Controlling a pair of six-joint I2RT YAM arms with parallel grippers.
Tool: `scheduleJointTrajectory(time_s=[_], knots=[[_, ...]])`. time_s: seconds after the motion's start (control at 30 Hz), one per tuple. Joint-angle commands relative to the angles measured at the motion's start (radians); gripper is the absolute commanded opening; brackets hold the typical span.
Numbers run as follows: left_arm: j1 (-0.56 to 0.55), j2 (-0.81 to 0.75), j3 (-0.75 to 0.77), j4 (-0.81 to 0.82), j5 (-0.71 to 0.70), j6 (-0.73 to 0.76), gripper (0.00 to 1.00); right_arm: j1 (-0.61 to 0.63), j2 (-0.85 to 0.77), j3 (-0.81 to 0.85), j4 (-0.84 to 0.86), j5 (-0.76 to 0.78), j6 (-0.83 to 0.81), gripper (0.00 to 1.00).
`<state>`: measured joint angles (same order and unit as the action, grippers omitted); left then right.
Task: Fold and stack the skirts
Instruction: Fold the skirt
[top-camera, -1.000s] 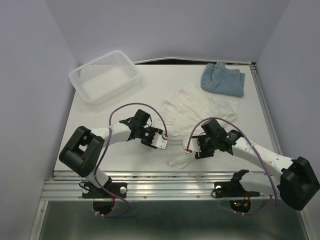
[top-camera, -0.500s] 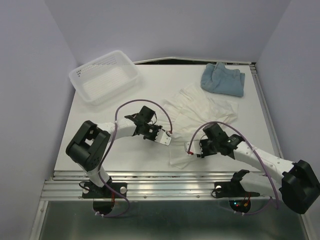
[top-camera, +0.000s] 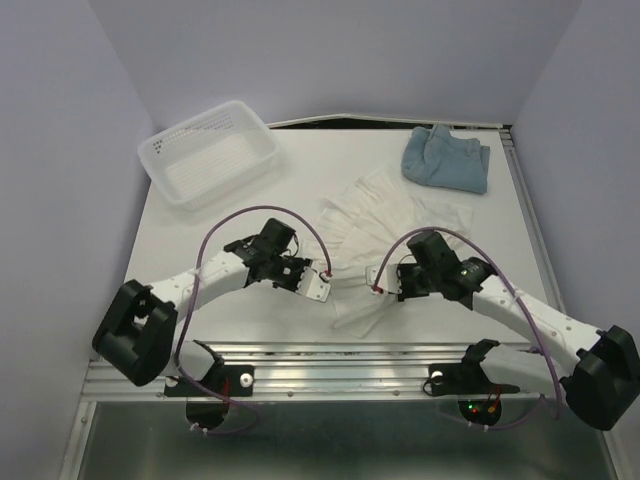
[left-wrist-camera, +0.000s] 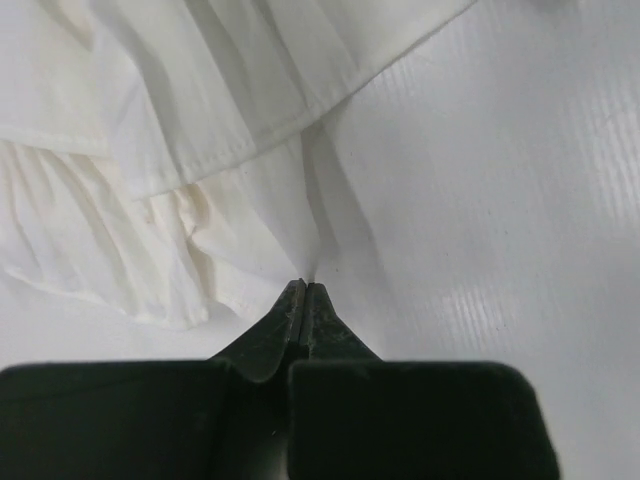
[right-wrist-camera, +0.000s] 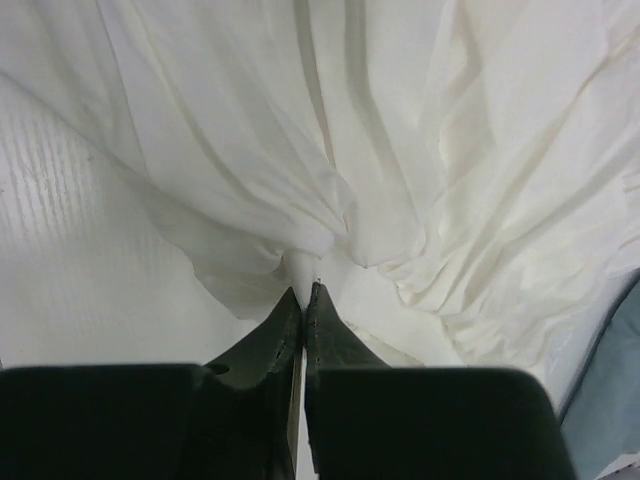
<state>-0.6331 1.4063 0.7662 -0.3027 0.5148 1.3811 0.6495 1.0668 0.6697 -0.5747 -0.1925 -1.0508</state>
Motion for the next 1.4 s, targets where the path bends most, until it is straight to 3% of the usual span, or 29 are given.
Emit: scheduleJointTrajectory(time_s=[0.0,0.17,0.37,0.6,0.87,1.0,1.07,1.23,1.37], knots=[[0.000,-0.147,-0.028,-0.108,0.048,-0.075,0.00,0.009,-0.097,0.048,-0.114,-0.096,0.046,0.01],[0.000,-0.245,-0.053,-0.065,0.056,-0.163,0.00,0.009,-0.223,-0.019,-0.140,-0.059,0.075,0.01],[0.021,-0.271,0.004,-0.059,0.037,-0.215,0.00,0.009,-0.304,0.019,-0.155,-0.001,0.201,0.01],[0.119,-0.192,0.266,0.040,0.070,-0.368,0.00,0.009,-0.386,0.057,-0.146,0.111,0.340,0.01],[0.128,-0.008,0.513,0.195,0.050,-0.453,0.00,0.009,-0.377,0.105,-0.103,0.228,0.509,0.01],[0.127,0.167,0.652,0.379,0.010,-0.562,0.00,-0.074,-0.306,0.137,-0.071,0.220,0.546,0.01],[0.127,0.256,0.776,0.443,0.001,-0.626,0.00,-0.174,-0.233,0.175,-0.053,0.144,0.558,0.01],[0.127,0.371,0.892,0.476,0.010,-0.683,0.00,-0.506,0.010,0.361,-0.062,-0.202,0.590,0.01],[0.125,0.425,0.967,0.484,0.042,-0.703,0.00,-0.669,0.108,0.415,-0.068,-0.307,0.670,0.01]])
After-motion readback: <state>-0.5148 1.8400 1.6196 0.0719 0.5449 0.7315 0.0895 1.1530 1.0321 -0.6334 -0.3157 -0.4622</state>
